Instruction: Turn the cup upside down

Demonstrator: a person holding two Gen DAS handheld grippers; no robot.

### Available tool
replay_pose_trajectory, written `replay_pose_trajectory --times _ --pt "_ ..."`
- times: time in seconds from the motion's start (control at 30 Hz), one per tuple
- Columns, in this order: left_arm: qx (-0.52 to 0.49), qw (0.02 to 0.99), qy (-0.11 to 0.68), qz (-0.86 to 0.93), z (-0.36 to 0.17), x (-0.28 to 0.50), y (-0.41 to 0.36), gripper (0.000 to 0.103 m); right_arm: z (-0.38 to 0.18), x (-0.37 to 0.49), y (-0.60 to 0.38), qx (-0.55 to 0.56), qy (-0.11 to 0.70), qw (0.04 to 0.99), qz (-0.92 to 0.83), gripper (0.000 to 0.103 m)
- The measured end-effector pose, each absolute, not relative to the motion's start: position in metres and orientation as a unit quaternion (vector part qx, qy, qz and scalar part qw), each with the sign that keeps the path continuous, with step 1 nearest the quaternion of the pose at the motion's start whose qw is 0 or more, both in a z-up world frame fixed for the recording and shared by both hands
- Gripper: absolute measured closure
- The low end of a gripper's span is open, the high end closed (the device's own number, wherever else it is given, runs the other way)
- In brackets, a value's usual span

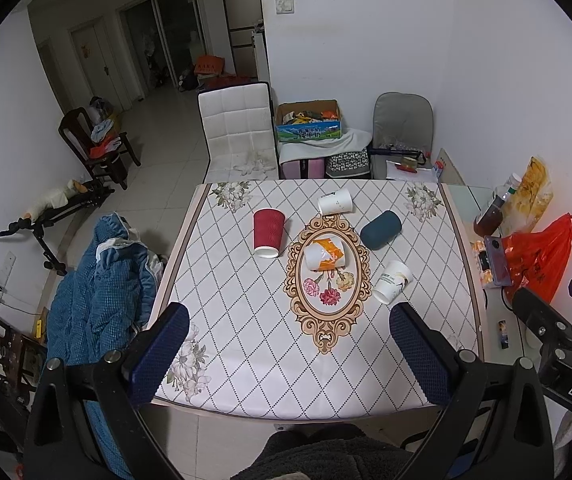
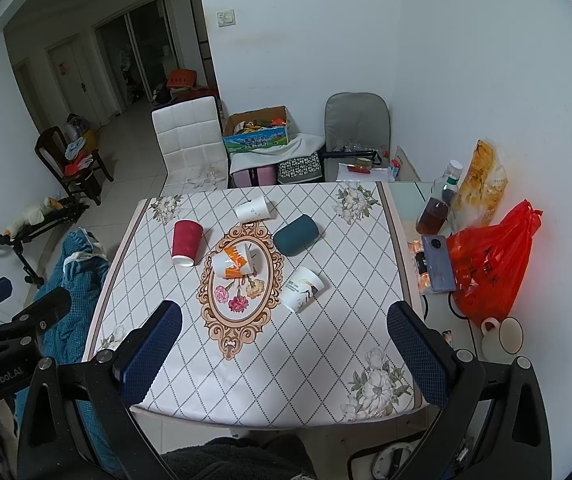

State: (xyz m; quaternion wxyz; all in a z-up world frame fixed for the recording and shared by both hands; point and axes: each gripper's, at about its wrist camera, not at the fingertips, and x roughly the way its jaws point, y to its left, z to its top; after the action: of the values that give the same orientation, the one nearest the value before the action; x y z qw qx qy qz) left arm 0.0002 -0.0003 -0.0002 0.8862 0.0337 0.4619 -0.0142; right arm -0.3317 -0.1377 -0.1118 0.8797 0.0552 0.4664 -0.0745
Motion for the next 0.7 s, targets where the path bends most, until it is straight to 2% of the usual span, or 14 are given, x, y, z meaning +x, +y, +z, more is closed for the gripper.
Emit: replay_pose_trajectory --times 0.7 --pt "0.035 0.888 0.459 -0.012 0.003 -0.011 0.001 0.000 -0.113 -0.343 -0.145 0.055 0.466 0.880 -0.076 0.000"
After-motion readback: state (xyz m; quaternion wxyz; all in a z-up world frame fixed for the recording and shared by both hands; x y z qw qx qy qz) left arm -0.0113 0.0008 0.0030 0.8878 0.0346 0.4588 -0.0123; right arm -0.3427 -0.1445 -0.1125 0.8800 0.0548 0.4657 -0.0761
